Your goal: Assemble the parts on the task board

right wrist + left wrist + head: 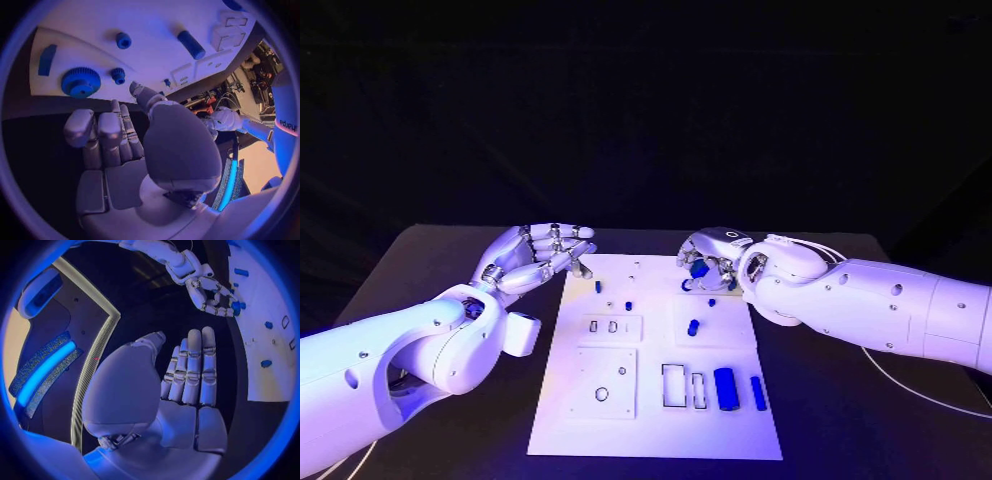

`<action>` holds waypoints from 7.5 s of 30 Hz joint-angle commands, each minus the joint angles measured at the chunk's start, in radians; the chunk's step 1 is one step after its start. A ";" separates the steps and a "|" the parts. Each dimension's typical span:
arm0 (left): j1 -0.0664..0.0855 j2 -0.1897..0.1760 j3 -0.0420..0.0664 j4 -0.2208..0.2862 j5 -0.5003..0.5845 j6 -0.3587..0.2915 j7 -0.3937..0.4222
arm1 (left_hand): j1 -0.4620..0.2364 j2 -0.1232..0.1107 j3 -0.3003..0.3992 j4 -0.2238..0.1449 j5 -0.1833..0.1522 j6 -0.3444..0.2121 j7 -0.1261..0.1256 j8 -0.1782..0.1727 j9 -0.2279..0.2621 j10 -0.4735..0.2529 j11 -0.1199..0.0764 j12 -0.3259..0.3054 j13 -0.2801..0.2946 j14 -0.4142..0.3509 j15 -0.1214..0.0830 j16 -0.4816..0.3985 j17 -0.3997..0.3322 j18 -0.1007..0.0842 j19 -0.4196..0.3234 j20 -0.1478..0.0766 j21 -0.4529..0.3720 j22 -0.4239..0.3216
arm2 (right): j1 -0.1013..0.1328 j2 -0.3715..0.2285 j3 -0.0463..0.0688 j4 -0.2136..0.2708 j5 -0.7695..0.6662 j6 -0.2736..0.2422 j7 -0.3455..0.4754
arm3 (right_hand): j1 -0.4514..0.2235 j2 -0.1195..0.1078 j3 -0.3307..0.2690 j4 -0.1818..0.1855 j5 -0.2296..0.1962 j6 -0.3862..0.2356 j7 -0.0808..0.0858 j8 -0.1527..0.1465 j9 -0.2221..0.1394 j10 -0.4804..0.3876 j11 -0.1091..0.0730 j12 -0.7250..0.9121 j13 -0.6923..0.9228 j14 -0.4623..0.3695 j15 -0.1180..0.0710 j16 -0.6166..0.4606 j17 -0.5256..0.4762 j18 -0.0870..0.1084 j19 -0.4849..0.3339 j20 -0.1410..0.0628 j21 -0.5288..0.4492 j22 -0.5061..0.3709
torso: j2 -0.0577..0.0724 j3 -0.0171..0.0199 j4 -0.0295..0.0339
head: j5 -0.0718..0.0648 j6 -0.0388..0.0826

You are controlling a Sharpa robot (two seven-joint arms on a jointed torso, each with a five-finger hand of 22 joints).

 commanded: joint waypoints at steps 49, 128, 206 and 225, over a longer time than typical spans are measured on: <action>0.013 -0.004 0.001 -0.017 0.025 0.012 -0.071 | 0.035 0.013 0.076 -0.031 0.003 0.002 0.014 -0.015 0.003 -0.004 0.008 -0.019 -0.001 -0.042 0.003 0.010 0.016 0.009 -0.052 -0.001 0.073 0.043 | -0.011 0.018 0.000 -0.018 0.044 -0.022 -0.032 | 0.007 0.071 0.211 0.070 0.012 0.067 -0.041 0.084 0.070 0.112 -0.046 0.136 0.042 0.016 -0.033 0.142 0.103 -0.032 0.061 -0.026 0.107 0.168 | 0.022 -0.0029 0.0031 | -0.008 -0.006; 0.024 0.032 0.001 -0.030 0.032 0.052 -0.075 | 0.013 -0.001 0.094 -0.044 -0.003 -0.007 0.021 -0.026 0.002 -0.015 0.015 -0.027 -0.002 -0.046 0.010 0.011 0.018 0.009 -0.091 0.006 0.123 0.075 | -0.014 0.284 0.005 -0.217 -0.022 -0.082 -0.135 | -0.030 0.032 0.235 0.064 0.009 0.045 -0.032 0.096 0.101 0.090 -0.035 0.106 0.028 0.012 -0.025 0.146 0.091 -0.030 0.051 -0.020 0.099 0.164 | 0.033 -0.0061 0.0126 | 0.026 0.000; 0.039 0.027 0.000 -0.067 0.046 0.063 -0.089 | 0.004 -0.002 0.094 -0.044 -0.005 -0.008 0.021 -0.027 0.003 -0.016 0.015 -0.027 0.000 -0.048 0.011 0.013 0.019 0.010 -0.100 0.008 0.129 0.078 | 0.008 -0.029 0.016 -0.071 0.275 -0.035 -0.075 | 0.055 0.021 -0.252 0.203 0.016 -0.128 -0.015 0.077 0.109 0.331 -0.034 1.241 1.205 0.088 -0.017 0.385 0.517 -0.052 0.122 -0.013 0.149 0.300 | 0.028 -0.0008 -0.0170 | 0.023 0.017; 0.039 0.028 0.000 -0.069 0.053 0.064 -0.088 | 0.004 -0.002 0.094 -0.044 -0.005 -0.008 0.021 -0.027 0.003 -0.016 0.015 -0.027 0.000 -0.048 0.011 0.013 0.019 0.010 -0.100 0.008 0.129 0.078 | -0.007 0.005 0.015 -0.110 0.282 -0.006 -0.080 | 0.066 0.037 -0.256 0.220 0.016 -0.125 -0.014 0.079 0.109 0.336 -0.032 1.251 1.221 0.089 -0.014 0.389 0.526 -0.054 0.126 -0.010 0.154 0.309 | 0.027 0.0000 -0.0190 | 0.025 0.012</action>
